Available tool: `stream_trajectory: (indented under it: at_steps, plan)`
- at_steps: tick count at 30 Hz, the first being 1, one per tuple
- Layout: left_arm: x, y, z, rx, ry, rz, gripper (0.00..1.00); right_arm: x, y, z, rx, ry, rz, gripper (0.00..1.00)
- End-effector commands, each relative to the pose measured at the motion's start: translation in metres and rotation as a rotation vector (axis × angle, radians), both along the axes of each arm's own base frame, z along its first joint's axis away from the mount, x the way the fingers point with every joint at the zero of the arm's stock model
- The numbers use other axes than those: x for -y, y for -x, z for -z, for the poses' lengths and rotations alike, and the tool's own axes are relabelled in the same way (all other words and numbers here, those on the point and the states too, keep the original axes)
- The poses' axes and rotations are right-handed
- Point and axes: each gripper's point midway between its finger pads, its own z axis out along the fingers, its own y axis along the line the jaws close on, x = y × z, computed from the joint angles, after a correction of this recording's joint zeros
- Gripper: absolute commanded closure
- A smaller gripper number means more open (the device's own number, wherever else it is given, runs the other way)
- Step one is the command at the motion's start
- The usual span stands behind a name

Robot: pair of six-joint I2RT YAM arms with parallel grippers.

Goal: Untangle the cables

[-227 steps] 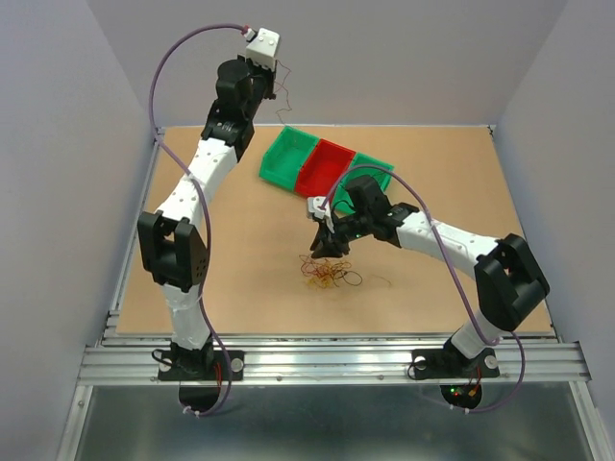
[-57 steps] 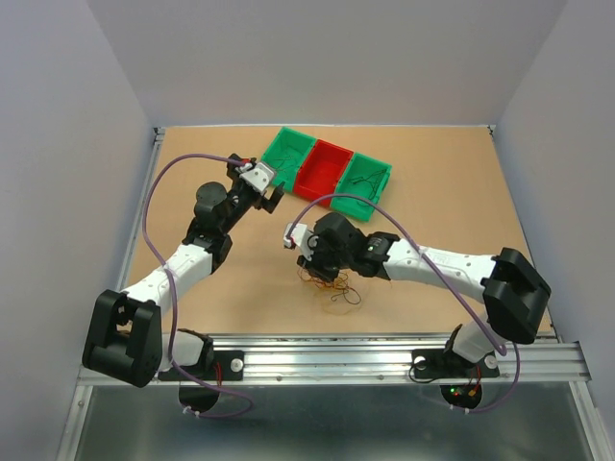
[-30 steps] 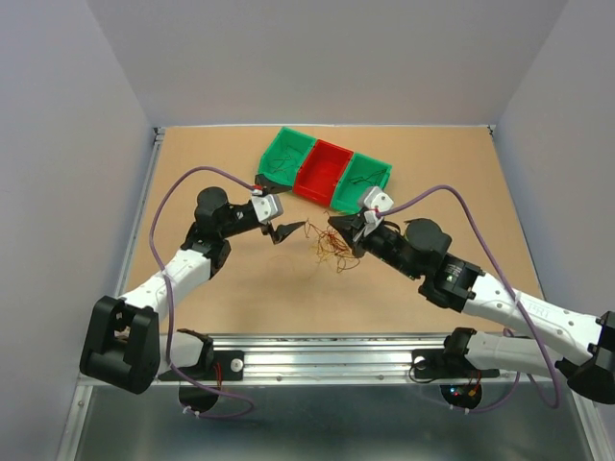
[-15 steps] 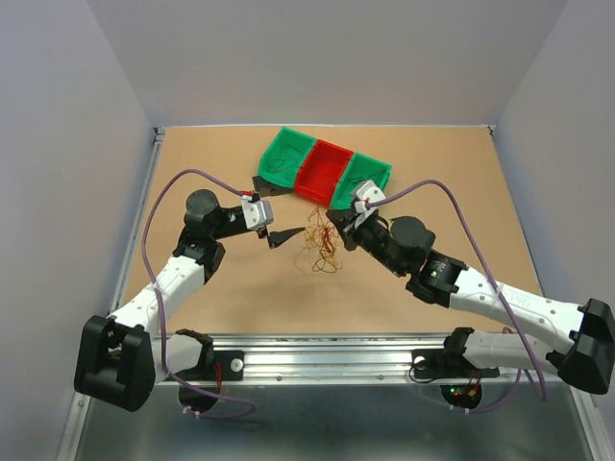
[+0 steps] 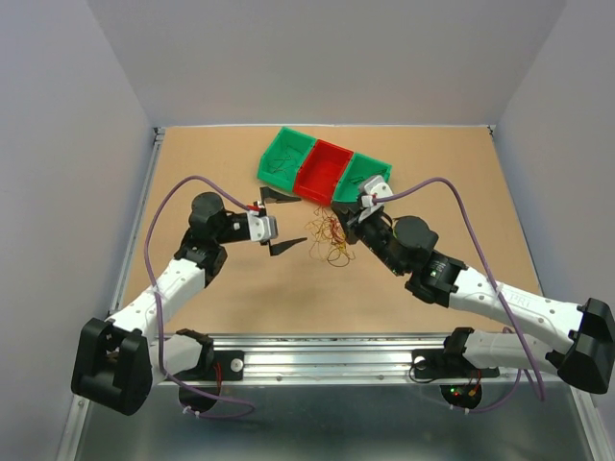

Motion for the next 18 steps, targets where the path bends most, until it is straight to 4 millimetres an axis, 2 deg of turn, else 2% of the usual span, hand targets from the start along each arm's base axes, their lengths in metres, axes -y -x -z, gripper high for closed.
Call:
stream_trajectory:
  at_steps: [1,2,4,8,10,11,14,15,16,18]
  plan:
    - [0.006,0.000,0.007,0.093,-0.034,-0.035,0.09,0.001,0.005,-0.033,0.058,-0.105,-0.008,0.99]
    - [0.006,-0.006,0.007,0.106,-0.040,-0.073,0.12,0.001,0.005,-0.033,0.058,-0.105,-0.009,0.99]
    - [0.012,-0.004,0.008,0.110,-0.044,-0.076,0.19,0.000,0.005,-0.033,0.058,-0.105,-0.011,1.00]
    - [0.016,-0.005,0.010,0.128,-0.053,-0.099,0.25,-0.002,0.006,-0.033,0.058,-0.103,-0.024,1.00]
    - [0.018,-0.005,0.009,0.132,-0.055,-0.108,0.39,-0.003,0.007,-0.032,0.057,-0.102,-0.029,0.99]
    - [0.018,-0.005,0.009,0.132,-0.056,-0.109,0.52,-0.004,0.007,-0.032,0.056,-0.103,-0.031,1.00]
    - [0.019,-0.005,0.009,0.129,-0.059,-0.104,0.76,-0.004,0.005,-0.031,0.052,-0.104,-0.022,0.99]
    - [0.020,-0.005,0.009,0.128,-0.061,-0.103,0.93,-0.003,0.005,-0.032,0.049,-0.109,-0.017,1.00]
    - [0.020,-0.005,0.008,0.126,-0.061,-0.104,1.00,0.000,0.002,-0.031,0.045,-0.111,0.006,0.99]
    - [0.020,-0.005,0.007,0.128,-0.061,-0.106,1.00,0.004,-0.001,-0.031,0.038,-0.119,0.035,1.00]
